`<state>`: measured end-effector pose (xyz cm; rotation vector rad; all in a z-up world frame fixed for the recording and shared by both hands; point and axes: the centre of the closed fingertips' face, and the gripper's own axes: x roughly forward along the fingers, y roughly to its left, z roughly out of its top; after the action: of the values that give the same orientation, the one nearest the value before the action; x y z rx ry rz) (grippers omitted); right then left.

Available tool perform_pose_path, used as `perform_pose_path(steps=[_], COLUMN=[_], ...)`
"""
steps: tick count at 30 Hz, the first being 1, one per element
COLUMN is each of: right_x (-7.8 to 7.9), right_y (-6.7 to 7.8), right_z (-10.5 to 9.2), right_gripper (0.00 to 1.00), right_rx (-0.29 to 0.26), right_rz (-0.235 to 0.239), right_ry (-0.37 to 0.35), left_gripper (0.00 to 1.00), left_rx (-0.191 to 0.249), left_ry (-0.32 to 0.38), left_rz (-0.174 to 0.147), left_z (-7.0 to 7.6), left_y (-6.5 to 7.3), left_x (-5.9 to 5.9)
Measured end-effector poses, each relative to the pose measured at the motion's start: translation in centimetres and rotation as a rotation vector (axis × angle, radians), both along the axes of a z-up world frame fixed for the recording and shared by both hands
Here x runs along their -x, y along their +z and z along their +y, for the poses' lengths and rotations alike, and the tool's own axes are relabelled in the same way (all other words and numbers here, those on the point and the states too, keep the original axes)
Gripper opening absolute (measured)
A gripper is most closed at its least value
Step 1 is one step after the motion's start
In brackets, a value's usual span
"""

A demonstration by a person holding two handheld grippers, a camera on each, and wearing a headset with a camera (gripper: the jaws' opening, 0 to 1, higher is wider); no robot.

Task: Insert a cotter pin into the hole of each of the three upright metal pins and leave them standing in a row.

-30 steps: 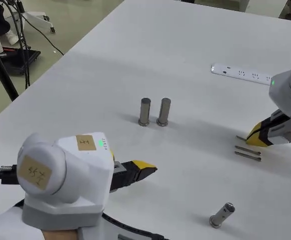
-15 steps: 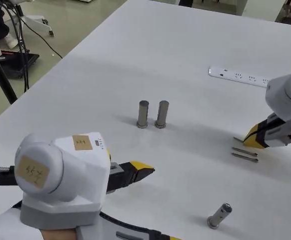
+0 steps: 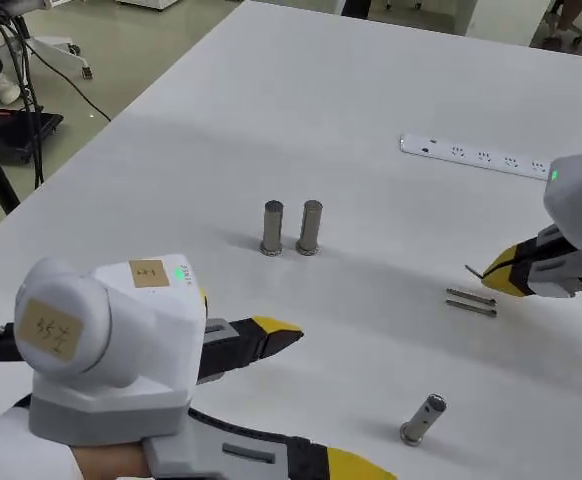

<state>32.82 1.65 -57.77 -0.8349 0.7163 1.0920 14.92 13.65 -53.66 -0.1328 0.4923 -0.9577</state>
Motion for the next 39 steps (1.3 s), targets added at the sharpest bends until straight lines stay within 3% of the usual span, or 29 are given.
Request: perform_pose_path(steps=[9,12,23,27,33,37,39], right_x=[1.6,1.2,3.0,3.4,4.4,4.5,4.8], right_y=[3.6,4.2,6.9,7.2,7.9,8.1,8.2], right_z=[0.9,1.2,2.3,2.4,2.7,2.8,2.9], right_gripper=[0.0,0.0,0.0,0.0,0.0,0.0,0.0], right_rx=[-0.087,-0.109,-0.152,-0.162,-0.177,-0.185,-0.194], right_rz=[-0.091,-0.116,-0.195,-0.211,-0.231,-0.24,-0.242], right_ry=[0.014,0.023,0.063,0.068,0.074,0.076,0.075], left_gripper=[0.74,0.71,0.6,0.55,0.35,0.31,0.29], left_rx=[0.011,0.013,-0.015,0.007,0.042,0.065,0.092], left_ry=[-0.014,-0.013,-0.044,-0.032,-0.041,-0.04,-0.022], left_rz=[-0.02,-0.029,-0.049,-0.049,-0.017,0.014,0.071], left_z=[-0.7,-0.9,-1.9,-2.1,-3.2,-4.1,-4.6], left_y=[1.1,1.5,2.7,3.1,3.7,4.0,3.9], left_x=[-0.9,-1.4,-3.3,-4.2,-4.9,-5.4,-5.6])
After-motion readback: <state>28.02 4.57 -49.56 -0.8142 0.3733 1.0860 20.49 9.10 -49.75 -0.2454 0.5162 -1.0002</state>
